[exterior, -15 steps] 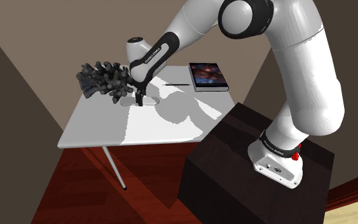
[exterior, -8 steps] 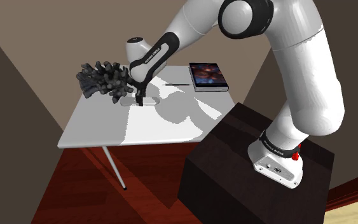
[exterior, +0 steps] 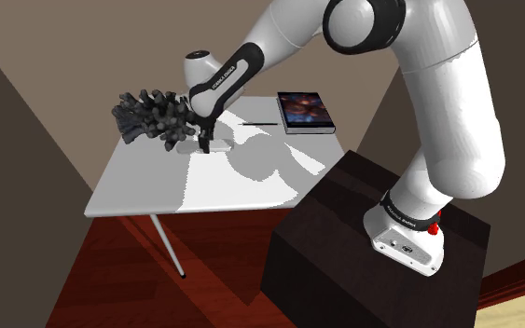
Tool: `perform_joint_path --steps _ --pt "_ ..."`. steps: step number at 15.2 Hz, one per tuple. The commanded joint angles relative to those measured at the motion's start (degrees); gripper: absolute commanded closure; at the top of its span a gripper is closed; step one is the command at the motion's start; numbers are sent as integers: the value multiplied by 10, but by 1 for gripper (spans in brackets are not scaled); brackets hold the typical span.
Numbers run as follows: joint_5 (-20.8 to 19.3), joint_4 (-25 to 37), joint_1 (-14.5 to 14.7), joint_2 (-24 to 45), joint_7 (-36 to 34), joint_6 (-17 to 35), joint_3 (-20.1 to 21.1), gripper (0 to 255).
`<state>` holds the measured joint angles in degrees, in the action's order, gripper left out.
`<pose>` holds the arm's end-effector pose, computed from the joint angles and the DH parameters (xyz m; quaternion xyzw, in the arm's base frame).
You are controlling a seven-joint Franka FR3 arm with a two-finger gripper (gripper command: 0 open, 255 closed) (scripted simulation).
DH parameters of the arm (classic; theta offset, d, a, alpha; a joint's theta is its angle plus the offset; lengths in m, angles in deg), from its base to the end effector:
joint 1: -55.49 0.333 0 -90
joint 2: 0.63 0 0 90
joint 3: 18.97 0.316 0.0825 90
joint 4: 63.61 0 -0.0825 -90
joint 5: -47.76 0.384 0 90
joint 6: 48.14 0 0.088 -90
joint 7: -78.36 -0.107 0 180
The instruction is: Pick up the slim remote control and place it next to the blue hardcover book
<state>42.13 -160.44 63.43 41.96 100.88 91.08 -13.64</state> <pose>0.6585 0.1488 0.1663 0.9436 0.3310 0.0004 0.0007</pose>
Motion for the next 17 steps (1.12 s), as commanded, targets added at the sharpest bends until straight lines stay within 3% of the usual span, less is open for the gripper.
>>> perform_joint_path --steps 1,17 --pt "1 -4 -1 -12 1 -8 1 255" --pt "11 -7 -7 -96 7 -88 9 255"
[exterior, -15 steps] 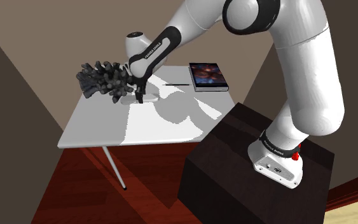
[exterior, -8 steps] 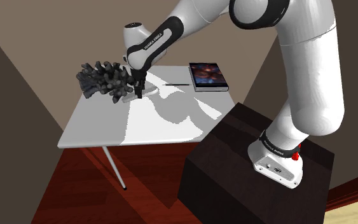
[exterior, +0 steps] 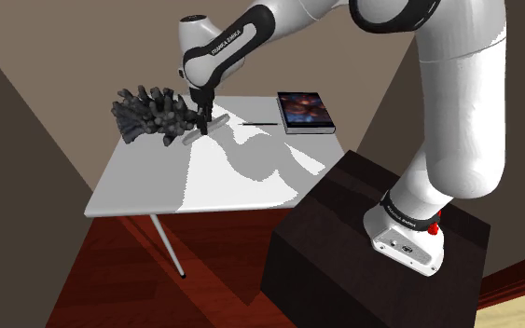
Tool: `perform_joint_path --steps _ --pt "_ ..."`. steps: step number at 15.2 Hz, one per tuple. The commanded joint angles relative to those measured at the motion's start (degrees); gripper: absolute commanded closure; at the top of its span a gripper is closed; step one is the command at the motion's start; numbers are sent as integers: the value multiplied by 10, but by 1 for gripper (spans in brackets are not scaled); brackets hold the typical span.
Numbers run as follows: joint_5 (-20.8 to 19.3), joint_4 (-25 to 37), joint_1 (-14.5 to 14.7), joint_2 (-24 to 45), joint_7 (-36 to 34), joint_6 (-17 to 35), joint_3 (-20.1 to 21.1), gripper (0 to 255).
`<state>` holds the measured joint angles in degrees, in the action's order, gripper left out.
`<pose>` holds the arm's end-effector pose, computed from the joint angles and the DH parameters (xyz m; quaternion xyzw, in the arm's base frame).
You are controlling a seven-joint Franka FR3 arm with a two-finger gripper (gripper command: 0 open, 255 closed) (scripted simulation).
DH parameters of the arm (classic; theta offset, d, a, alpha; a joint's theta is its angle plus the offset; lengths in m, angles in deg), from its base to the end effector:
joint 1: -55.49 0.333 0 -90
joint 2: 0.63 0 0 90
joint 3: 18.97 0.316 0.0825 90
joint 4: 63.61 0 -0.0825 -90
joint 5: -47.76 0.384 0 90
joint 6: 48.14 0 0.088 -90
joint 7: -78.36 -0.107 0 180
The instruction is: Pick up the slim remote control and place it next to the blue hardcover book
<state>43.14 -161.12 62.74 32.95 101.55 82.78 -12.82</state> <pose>0.6588 0.1474 0.2550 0.9438 0.3305 0.0005 0.0009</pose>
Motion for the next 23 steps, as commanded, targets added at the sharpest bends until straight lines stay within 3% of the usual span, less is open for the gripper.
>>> perform_joint_path --steps 1,13,21,23 --pt "1 0 0 -8 0 -7 1 255" --pt "26 -249 -100 -163 125 88 -19 255" --pt "42 -359 -167 -238 232 124 -49 255" --pt "41 -361 -166 -225 232 139 -49 255"
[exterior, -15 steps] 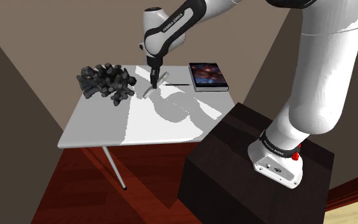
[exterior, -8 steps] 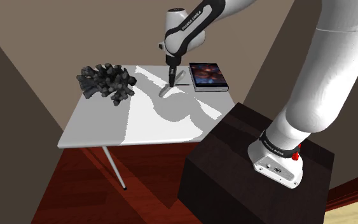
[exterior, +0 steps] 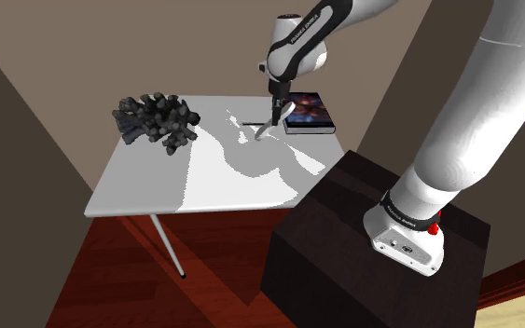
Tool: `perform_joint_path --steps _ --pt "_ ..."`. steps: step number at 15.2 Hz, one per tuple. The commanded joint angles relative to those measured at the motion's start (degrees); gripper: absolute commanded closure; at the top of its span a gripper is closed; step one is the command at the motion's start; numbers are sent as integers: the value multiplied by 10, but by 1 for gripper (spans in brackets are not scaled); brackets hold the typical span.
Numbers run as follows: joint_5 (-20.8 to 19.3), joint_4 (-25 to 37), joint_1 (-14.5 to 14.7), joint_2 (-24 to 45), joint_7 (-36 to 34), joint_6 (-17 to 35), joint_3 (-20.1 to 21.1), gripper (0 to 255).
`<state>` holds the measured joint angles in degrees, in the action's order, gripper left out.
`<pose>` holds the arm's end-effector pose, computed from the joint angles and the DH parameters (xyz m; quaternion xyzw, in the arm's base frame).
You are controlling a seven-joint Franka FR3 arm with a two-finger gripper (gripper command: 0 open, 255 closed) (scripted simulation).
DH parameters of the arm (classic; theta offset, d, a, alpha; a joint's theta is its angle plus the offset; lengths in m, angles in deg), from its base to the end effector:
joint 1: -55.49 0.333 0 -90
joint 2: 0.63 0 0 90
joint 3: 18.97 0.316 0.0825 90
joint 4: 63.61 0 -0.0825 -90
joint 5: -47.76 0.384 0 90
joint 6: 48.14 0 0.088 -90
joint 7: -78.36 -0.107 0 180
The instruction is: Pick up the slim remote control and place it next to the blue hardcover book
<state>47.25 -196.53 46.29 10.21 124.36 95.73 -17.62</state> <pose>0.5173 -0.0712 0.2601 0.9440 0.3300 0.0007 0.0008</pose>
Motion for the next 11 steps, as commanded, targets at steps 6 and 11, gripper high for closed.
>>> perform_joint_path --steps 6,11 --pt "-2 -9 -1 43 2 52 -2 255" --pt "-3 -7 0 80 1 87 -3 255"
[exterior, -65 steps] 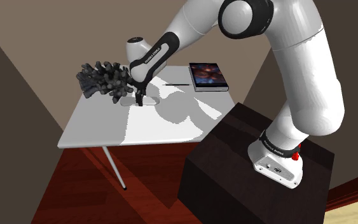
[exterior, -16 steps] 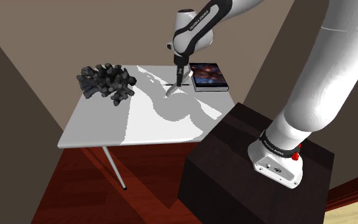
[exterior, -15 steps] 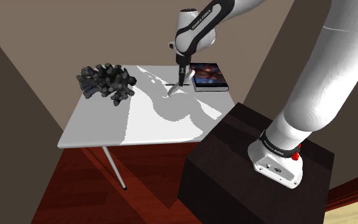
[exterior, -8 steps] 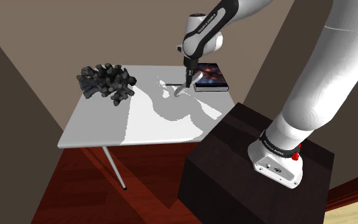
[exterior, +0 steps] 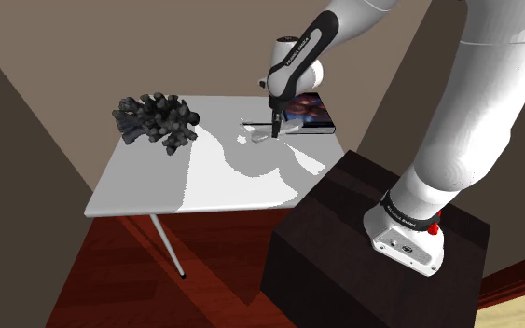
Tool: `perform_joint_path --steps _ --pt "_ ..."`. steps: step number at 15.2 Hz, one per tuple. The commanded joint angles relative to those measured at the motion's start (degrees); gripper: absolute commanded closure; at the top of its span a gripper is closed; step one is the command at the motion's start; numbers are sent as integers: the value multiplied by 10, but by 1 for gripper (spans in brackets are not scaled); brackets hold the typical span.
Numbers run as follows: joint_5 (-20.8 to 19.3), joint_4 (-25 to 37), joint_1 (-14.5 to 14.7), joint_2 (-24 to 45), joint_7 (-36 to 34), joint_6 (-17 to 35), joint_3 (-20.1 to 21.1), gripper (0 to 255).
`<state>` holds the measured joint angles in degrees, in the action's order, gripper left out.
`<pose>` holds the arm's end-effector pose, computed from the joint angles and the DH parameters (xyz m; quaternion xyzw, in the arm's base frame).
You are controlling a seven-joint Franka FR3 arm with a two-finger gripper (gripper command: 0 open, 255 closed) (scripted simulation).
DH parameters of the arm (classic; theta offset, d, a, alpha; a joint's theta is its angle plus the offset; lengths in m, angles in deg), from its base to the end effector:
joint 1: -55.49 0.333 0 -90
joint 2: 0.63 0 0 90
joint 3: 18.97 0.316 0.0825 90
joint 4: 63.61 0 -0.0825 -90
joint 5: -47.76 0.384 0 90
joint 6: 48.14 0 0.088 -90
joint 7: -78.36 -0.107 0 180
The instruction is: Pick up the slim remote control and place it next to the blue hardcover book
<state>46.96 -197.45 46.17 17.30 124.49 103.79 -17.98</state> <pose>0.5130 -0.0745 0.2022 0.9442 0.3293 0.0010 0.0012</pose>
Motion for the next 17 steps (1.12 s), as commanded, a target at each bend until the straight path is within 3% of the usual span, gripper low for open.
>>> perform_joint_path --steps 1,5,13,14,17 --pt "0 3 1 16 -1 13 1 255" --pt "-2 8 2 49 -1 41 -1 255" --pt "-2 8 2 49 -1 41 -1 255" --pt "-2 8 2 50 -1 41 -1 0" --pt "-2 8 2 50 -1 41 -1 0"
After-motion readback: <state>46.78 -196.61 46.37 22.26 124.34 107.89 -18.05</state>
